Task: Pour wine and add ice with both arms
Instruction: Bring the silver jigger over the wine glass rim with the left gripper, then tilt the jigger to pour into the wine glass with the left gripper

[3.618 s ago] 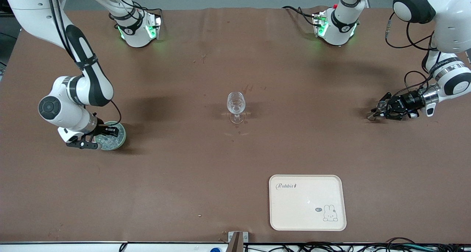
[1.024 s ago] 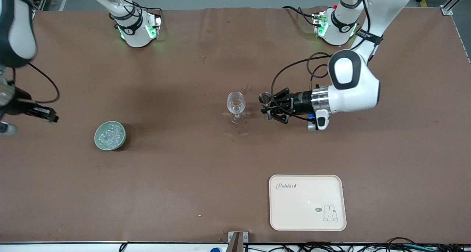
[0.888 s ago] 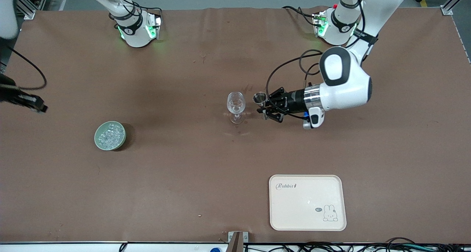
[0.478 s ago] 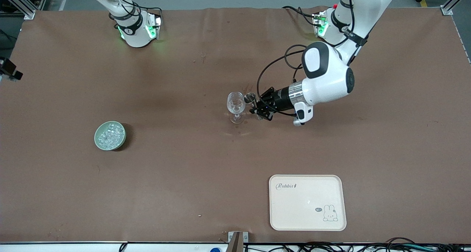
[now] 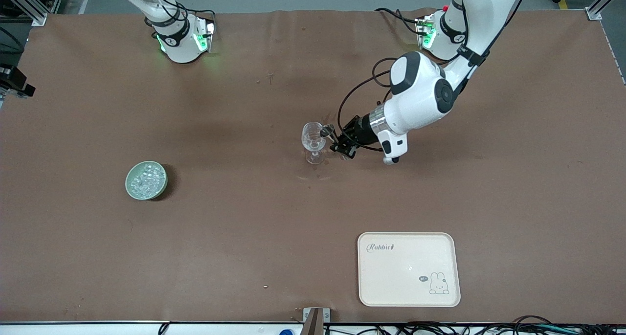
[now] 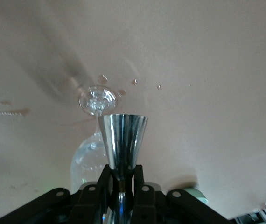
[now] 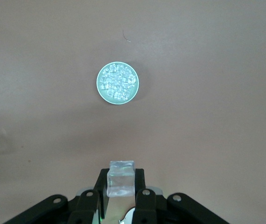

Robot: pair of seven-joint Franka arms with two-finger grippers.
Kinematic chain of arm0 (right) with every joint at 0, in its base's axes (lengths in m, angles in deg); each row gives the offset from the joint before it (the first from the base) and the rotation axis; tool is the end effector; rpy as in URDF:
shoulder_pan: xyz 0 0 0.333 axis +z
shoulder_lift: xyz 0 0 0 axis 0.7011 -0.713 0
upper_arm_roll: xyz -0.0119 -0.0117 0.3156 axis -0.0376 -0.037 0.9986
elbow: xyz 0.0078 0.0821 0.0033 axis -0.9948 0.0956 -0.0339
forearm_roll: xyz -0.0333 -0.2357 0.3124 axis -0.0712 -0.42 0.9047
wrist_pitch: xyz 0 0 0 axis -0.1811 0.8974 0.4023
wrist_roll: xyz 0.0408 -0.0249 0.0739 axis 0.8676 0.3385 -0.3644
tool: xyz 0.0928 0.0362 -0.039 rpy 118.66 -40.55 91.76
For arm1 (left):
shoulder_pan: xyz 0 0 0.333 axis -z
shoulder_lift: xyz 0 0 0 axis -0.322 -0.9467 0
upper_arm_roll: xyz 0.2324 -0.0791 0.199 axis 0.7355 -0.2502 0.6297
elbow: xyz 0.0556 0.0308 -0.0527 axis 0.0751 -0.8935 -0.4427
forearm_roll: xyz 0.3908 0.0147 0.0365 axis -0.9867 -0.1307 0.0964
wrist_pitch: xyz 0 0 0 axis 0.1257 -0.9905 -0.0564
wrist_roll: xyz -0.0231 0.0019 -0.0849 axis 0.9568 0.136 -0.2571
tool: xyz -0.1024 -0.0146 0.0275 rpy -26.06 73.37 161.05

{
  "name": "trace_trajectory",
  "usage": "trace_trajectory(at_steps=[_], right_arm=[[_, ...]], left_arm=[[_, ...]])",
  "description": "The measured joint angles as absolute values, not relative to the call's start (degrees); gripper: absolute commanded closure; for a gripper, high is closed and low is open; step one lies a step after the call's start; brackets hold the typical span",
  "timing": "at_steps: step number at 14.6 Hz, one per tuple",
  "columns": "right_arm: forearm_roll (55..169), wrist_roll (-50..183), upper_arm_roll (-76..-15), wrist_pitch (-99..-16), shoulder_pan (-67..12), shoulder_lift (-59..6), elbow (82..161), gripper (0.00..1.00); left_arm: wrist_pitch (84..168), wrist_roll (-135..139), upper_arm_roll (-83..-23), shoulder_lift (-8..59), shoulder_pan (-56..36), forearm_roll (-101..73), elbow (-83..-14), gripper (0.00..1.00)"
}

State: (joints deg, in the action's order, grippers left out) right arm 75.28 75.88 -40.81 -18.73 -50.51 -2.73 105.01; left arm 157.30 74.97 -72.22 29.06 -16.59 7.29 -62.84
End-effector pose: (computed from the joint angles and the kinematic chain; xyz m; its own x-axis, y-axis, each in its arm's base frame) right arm 0.5232 -0.0624 0.6704 0.9761 -0.1962 -0.0938 -0.1963 -0.9805 0.0090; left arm 0.5058 -0.3774 0.3359 0.3766 0.7541 -0.5382 0.9262 -0.3194 0.2005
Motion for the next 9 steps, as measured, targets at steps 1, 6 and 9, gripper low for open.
trace_trajectory(at_steps=[1,6,9], right_arm=[[75.3,75.9,-40.8,-19.4,-50.5,-2.7,105.1,0.99],[75.3,75.9,-40.8,-23.1,-50.5,-2.7,106.4,0.99],[75.3,75.9,-40.8,-23.2,-50.5,-2.7,106.4,0.99]], left_arm=[[157.7,76.9,-72.5,28.8,-16.5,4.4,-62.7,0.99],[157.9,84.1,-73.5,28.3,-16.4,-7.0,-62.1,0.99],[158.0,86.1,-74.0,28.3,-16.3,-9.1,-61.9,0.99]])
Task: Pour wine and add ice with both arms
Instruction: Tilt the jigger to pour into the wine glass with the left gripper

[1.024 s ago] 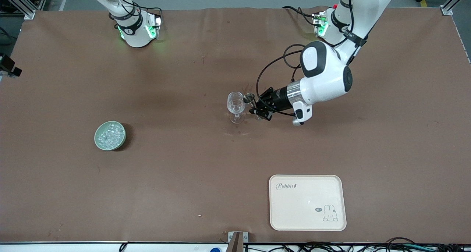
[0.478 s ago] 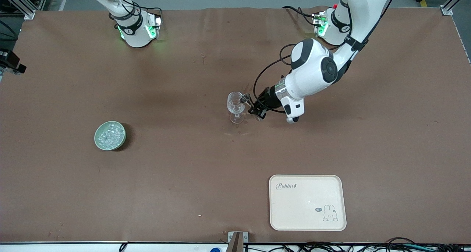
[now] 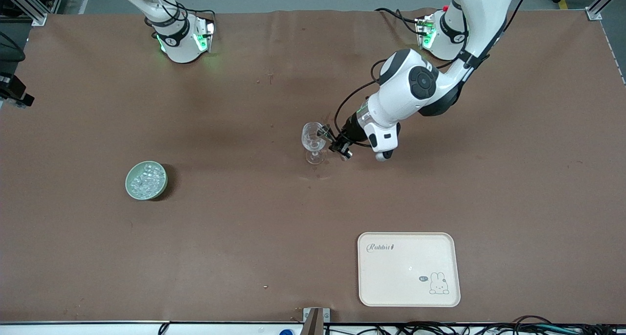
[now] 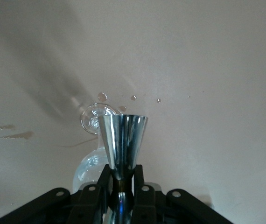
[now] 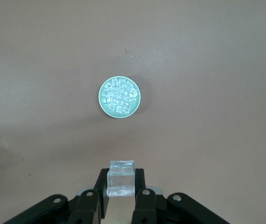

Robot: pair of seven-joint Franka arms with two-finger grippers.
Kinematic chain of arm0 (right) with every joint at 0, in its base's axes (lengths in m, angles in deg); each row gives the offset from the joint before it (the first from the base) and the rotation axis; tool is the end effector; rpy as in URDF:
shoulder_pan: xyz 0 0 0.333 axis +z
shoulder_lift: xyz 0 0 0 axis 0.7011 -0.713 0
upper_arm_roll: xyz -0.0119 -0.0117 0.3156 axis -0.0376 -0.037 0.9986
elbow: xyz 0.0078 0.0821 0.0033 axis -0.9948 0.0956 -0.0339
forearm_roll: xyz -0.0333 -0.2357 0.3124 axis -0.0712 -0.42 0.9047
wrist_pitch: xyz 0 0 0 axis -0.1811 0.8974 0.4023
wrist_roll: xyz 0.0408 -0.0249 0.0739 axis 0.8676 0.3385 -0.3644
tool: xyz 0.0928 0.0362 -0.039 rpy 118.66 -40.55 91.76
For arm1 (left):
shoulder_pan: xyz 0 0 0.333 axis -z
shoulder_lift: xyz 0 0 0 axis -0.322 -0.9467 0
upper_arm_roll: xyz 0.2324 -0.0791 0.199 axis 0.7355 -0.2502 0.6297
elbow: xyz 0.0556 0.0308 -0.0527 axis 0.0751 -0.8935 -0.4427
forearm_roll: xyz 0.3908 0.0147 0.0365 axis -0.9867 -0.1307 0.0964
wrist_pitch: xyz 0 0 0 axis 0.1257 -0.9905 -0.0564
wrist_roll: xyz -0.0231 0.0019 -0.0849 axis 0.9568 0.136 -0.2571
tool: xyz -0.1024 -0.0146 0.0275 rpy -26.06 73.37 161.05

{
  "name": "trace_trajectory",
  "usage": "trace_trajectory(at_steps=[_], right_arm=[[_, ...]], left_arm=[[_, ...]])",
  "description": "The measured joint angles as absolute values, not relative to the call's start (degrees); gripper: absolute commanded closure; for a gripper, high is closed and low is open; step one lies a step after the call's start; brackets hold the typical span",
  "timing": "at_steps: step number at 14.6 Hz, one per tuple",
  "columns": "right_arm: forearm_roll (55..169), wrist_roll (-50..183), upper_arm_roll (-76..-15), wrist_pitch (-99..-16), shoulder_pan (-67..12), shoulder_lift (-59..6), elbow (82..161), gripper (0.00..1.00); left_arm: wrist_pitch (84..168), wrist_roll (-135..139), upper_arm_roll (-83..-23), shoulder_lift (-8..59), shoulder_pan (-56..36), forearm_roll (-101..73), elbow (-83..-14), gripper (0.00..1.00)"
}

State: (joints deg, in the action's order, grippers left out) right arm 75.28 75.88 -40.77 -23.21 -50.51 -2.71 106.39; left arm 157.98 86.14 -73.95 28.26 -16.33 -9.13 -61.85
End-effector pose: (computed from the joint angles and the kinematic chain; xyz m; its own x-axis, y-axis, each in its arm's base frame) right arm 0.5324 -0.0631 0.6660 0.9798 -0.1959 -0.0396 -0.1958 -0.9806 0.0047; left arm 0.4975 -0.3991 0.3443 0.4427 0.7941 -0.4163 0.8963 -0.3800 0.2284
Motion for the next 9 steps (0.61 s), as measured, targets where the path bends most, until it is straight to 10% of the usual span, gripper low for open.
trace_trajectory(at_steps=[9], right_arm=[[76.5,75.9,-40.7,-24.9,-50.4,-2.7,106.4,0.99]], left_arm=[[157.9,87.7,-74.2,28.3,-15.3,-13.3,-61.2,0.98]])
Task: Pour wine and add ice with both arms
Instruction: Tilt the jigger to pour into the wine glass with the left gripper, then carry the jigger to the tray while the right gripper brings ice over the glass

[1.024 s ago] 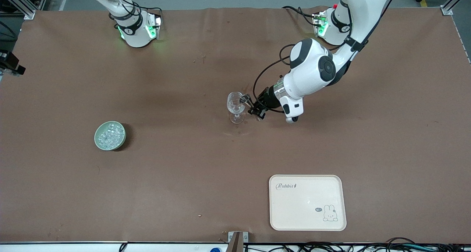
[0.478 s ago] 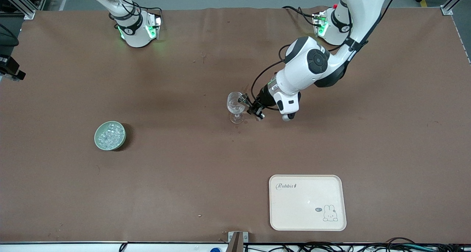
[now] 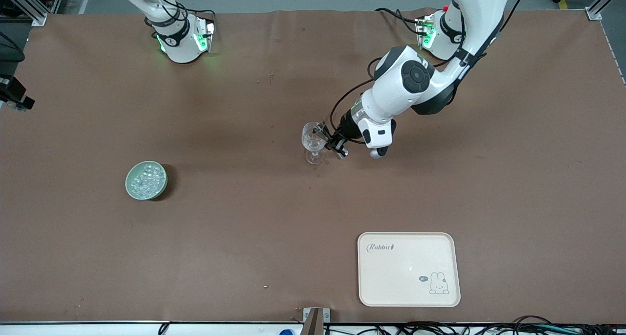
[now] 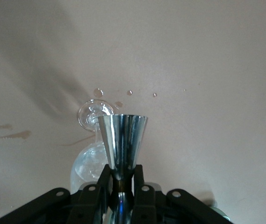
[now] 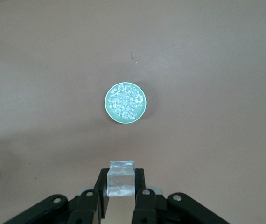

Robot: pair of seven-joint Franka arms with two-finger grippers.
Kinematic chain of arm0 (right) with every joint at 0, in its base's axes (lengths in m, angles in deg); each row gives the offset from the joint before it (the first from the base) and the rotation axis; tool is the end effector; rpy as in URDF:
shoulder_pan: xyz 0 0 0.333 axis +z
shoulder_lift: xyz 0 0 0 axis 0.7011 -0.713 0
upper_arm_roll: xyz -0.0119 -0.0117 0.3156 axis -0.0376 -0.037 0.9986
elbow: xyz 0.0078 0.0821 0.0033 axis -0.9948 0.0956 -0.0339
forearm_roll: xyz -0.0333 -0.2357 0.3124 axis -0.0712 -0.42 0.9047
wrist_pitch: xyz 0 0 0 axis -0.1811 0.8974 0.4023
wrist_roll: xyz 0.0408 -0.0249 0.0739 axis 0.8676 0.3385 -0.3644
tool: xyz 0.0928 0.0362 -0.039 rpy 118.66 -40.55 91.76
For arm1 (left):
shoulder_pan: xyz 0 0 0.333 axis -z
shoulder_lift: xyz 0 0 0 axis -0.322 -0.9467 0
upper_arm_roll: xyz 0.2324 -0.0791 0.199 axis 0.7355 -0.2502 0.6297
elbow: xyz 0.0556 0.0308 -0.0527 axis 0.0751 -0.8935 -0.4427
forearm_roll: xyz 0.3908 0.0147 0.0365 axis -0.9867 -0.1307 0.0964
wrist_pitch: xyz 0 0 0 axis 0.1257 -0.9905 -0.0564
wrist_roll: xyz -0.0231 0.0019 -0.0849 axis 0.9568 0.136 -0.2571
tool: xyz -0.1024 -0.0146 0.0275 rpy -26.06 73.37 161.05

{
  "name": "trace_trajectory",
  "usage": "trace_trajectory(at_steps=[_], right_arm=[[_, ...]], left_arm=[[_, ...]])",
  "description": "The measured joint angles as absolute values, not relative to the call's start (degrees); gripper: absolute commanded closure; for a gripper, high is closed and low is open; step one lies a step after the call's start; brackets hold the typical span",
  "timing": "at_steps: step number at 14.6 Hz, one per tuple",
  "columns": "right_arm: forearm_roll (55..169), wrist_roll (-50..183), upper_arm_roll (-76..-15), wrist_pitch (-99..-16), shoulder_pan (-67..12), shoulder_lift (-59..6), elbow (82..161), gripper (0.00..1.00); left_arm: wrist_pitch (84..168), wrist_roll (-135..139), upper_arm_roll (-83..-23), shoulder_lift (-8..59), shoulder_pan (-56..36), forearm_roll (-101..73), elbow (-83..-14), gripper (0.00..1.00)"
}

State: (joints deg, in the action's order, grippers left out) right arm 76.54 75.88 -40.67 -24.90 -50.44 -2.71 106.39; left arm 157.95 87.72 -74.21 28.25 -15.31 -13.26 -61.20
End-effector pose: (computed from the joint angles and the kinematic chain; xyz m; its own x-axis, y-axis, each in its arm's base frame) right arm 0.5360 -0.0593 0.6686 0.9817 -0.1902 -0.0119 -0.1904 -0.9815 -0.0194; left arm 0.4910 -0.4119 0.3505 0.4900 0.7855 -0.3781 0.8708 -0.4216 0.2528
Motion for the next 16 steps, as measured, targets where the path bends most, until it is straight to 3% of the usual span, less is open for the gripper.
trace_trajectory(at_steps=[7,12,16], right_arm=[[76.8,75.9,-40.6,-25.0,-50.4,-2.7,106.4,0.99],[76.9,75.9,-40.1,-24.2,-49.1,-2.7,106.6,0.99],[77.0,80.6,-35.0,-24.3,-48.5,-3.2,107.2,1.0]], left_arm=[[157.9,90.8,-74.2,28.2,-15.1,-15.6,-61.2,0.99],[157.9,90.8,-73.9,28.5,-15.3,-7.0,-60.7,1.0],[158.0,87.0,-71.7,28.8,-15.3,1.7,-60.5,1.0]])
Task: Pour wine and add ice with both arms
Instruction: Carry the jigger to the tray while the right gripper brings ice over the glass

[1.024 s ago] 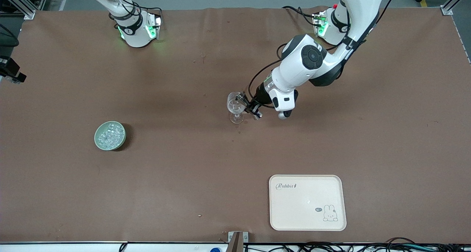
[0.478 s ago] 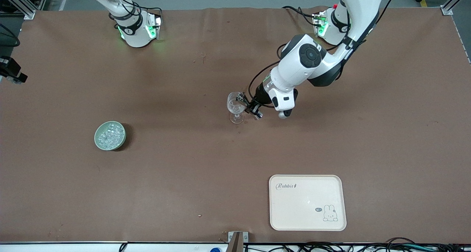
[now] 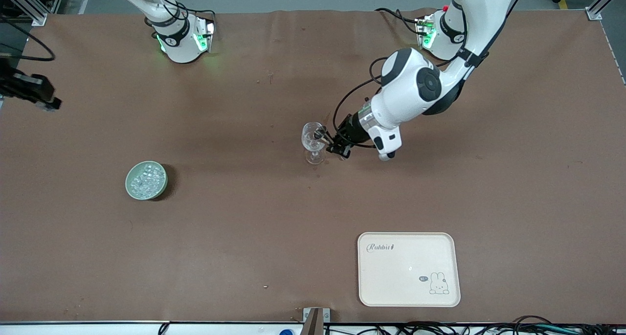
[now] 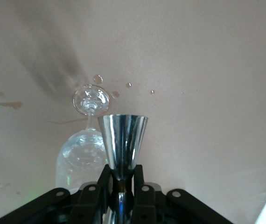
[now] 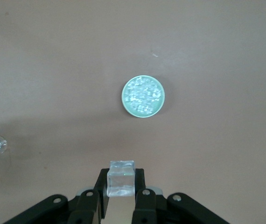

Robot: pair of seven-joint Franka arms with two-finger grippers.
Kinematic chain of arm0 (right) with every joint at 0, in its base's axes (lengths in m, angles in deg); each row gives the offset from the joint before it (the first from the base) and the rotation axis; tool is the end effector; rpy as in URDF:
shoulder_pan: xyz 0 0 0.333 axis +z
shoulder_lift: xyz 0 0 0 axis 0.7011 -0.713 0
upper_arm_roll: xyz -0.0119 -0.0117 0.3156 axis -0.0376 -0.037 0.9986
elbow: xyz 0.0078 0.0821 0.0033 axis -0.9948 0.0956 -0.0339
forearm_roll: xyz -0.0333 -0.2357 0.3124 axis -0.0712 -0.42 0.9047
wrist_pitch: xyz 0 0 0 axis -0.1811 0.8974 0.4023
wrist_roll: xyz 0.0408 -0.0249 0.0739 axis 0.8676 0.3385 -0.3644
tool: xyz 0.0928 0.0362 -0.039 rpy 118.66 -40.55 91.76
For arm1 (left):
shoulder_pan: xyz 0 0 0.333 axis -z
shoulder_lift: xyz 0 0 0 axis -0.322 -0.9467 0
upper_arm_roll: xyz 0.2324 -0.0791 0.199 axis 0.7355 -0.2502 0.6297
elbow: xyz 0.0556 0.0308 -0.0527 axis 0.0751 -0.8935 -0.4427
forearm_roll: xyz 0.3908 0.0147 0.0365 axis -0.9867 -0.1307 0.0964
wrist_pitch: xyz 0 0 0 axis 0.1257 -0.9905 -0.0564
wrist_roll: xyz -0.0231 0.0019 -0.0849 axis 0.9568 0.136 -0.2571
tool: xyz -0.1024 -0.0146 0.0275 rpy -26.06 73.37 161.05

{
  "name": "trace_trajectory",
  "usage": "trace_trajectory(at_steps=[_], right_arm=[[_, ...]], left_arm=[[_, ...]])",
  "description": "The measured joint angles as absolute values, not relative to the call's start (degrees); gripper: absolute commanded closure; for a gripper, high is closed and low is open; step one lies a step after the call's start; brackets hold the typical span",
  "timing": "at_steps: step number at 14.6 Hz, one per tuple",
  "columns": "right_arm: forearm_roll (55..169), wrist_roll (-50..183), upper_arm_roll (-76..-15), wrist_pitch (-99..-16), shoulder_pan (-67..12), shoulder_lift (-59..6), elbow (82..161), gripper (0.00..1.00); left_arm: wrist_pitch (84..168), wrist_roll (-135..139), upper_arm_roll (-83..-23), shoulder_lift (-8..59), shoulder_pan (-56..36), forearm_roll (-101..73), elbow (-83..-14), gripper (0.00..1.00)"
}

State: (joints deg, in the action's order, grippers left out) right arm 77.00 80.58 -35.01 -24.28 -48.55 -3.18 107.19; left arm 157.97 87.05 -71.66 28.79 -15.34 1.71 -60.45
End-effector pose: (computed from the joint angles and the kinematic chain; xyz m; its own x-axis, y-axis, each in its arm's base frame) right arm 0.5409 0.0126 0.6569 0.9890 -0.1398 -0.0473 -0.1409 -0.9898 -0.0212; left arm 0.5130 -0.3883 0.3528 0.2727 0.8053 -0.5264 0.9618 -0.2146 0.1700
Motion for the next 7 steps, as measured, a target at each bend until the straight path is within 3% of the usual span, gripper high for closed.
trace_trajectory(at_steps=[7], right_arm=[[77.1,105.1,-17.4,-30.4,-46.9,-10.0,108.2,0.99]], left_arm=[[157.9,69.4,-58.0,27.4,-13.9,24.6,-56.8,0.99]])
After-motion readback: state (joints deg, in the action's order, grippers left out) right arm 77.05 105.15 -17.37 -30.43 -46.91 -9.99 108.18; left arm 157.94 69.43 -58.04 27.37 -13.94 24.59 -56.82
